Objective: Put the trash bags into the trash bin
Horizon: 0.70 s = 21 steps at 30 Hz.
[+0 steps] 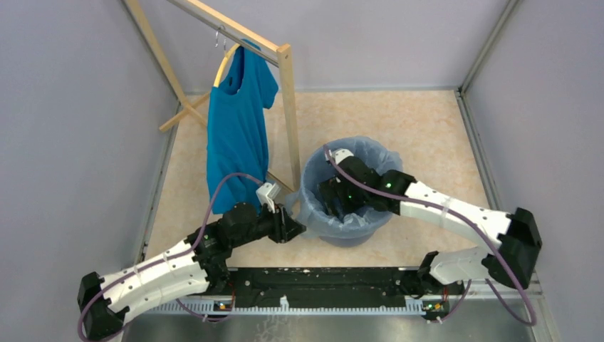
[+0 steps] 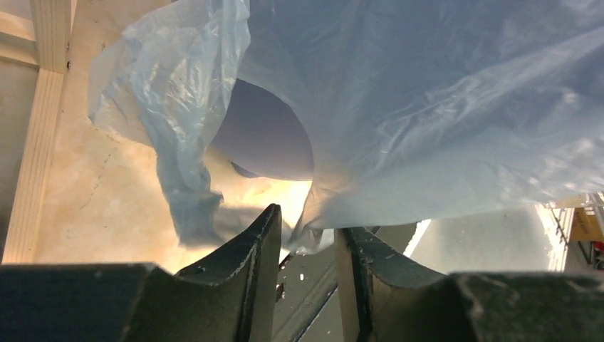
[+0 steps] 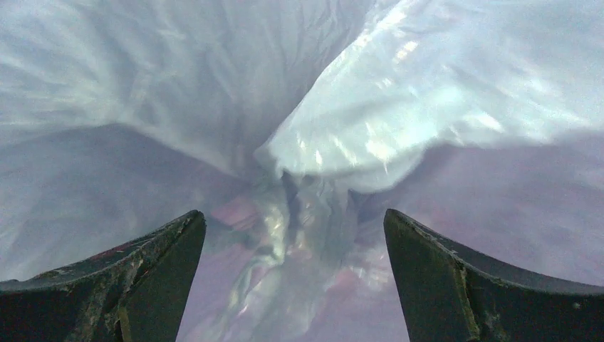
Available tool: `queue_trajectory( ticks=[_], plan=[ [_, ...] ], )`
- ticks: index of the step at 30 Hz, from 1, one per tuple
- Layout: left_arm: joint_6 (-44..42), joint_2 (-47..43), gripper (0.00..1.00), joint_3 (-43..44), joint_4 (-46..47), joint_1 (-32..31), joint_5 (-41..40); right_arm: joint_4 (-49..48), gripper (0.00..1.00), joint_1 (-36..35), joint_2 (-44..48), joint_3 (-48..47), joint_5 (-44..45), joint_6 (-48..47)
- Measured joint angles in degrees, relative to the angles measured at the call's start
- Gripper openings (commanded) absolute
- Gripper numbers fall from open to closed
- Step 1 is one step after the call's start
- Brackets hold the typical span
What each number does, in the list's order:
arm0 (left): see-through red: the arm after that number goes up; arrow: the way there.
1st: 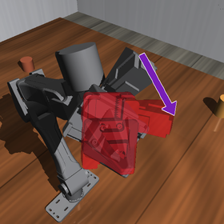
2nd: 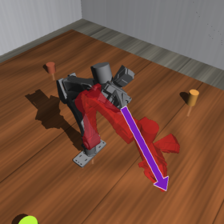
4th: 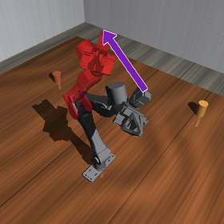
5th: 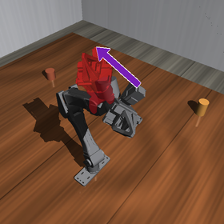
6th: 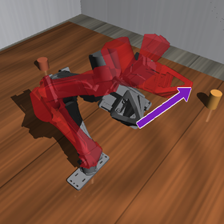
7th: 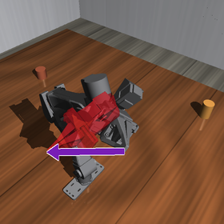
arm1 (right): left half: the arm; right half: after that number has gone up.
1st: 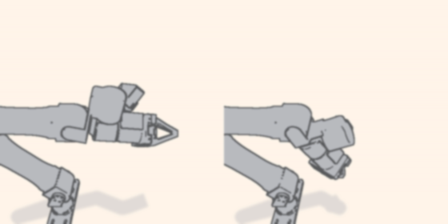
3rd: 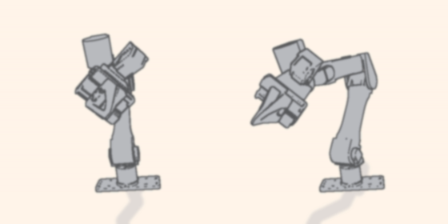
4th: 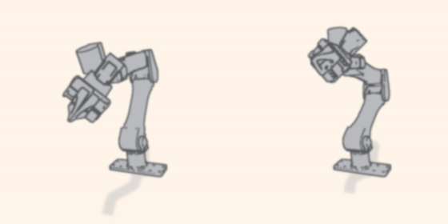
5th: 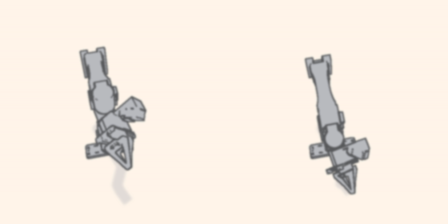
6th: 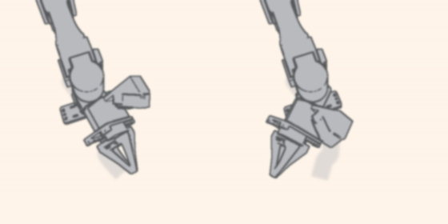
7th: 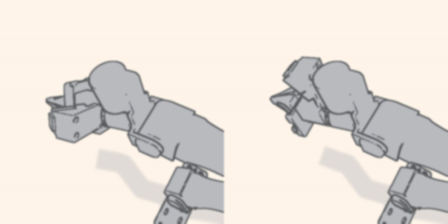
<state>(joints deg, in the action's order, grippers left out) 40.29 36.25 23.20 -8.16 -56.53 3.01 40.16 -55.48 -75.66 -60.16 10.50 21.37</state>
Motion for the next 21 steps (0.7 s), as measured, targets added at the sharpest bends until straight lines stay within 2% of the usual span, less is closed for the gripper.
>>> queue_trajectory(
  ticks=[8, 14, 21],
  plan=[
    [0.31, -6.27, 0.74, 0.0, -2.21, 0.0, 0.68, 2.58, 0.96, 0.0, 11.28, -3.61, -1.01, 4.87],
    [0.33, -9.97, 0.9, 0.31, -6.69, 0.02, 1.53, 6.58, 0.96, 0.0, 16.04, -8.0, -1.07, 7.48],
    [-0.24, -13.62, 0.99, 3.78, -11.8, 0.02, 1.9, 14.01, 0.96, 0.0, 20.98, -18.38, 2.08, 9.73]
  ],
)
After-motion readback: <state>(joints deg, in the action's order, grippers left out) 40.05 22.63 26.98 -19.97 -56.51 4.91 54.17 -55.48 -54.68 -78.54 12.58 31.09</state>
